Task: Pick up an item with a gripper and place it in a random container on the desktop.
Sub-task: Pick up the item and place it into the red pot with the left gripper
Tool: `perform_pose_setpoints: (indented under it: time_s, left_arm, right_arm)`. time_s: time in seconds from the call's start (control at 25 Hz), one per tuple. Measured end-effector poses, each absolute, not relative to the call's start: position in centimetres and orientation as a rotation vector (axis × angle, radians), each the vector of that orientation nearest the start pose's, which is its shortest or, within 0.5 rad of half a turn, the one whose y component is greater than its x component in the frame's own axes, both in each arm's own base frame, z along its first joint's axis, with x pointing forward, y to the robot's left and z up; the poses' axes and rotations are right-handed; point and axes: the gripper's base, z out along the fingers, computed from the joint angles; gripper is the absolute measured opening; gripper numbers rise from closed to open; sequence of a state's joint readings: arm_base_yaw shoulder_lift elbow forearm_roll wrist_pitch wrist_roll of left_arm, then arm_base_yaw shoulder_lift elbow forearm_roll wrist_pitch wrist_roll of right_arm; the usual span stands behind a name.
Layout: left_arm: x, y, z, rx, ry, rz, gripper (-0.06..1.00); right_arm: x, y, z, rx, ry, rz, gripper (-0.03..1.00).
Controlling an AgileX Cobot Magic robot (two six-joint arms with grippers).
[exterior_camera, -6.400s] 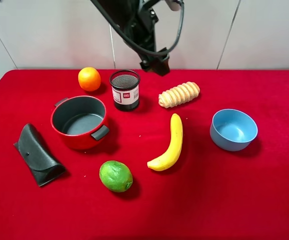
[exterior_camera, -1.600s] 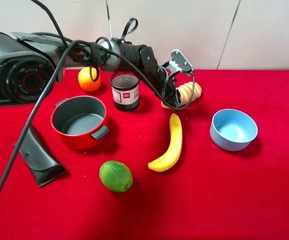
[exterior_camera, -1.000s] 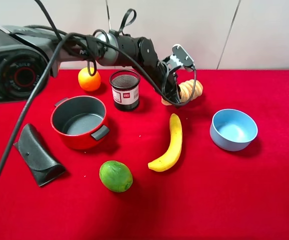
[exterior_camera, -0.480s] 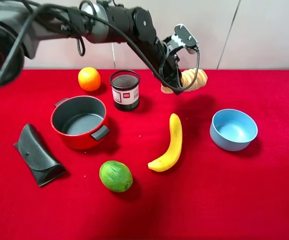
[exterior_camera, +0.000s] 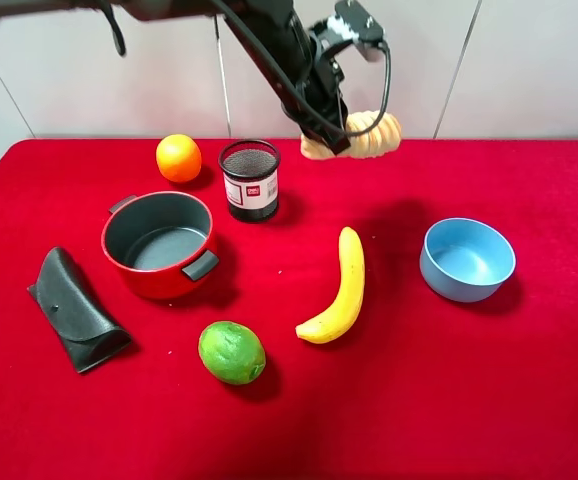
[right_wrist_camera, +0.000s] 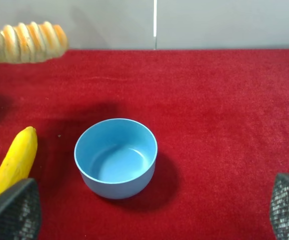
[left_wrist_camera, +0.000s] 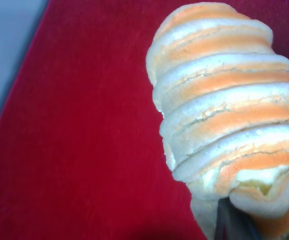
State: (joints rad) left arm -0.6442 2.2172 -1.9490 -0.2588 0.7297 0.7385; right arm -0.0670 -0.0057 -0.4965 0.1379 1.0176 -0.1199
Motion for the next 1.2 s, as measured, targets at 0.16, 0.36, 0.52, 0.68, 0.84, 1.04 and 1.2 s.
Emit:
perform_pose_setpoints:
  time_s: [0.16, 0.36, 0.52, 0.68, 0.84, 1.04, 1.2]
  left_arm:
    - [39.1, -31.0, 24.8, 1.441, 2.024, -0.248, 0.23]
    - [38.3, -29.9, 26.6, 1.444, 2.032, -0.208, 0.22]
    - [37.0, -28.1, 27.1, 1.429, 2.056, -0.197, 0.22]
    - [35.7, -25.5, 27.5, 1.398, 2.087, -0.178, 0.22]
    - [34.2, -22.9, 28.2, 1.361, 2.107, -0.159, 0.22]
    - [32.2, -20.1, 29.0, 1.325, 2.137, -0.145, 0.22]
    - [30.8, -18.1, 30.0, 1.271, 2.155, -0.140, 0.21]
  right_arm:
    - [-0.3, 1.1, 28.0, -0.056, 1.991, 0.043, 0.69]
    - [-0.3, 1.1, 28.0, -0.056, 1.991, 0.043, 0.69]
    - [-0.3, 1.1, 28.0, -0.056, 1.991, 0.043, 0.69]
    - [-0.3, 1.1, 28.0, -0.056, 1.991, 0.043, 0.69]
    - [-0.3, 1.1, 28.0, -0.056, 1.991, 0.043, 0.69]
    - [-0.3, 1.1, 28.0, -0.056, 1.991, 0.043, 0.69]
    - [-0.3, 1.1, 28.0, -0.056, 1.991, 0.043, 0.69]
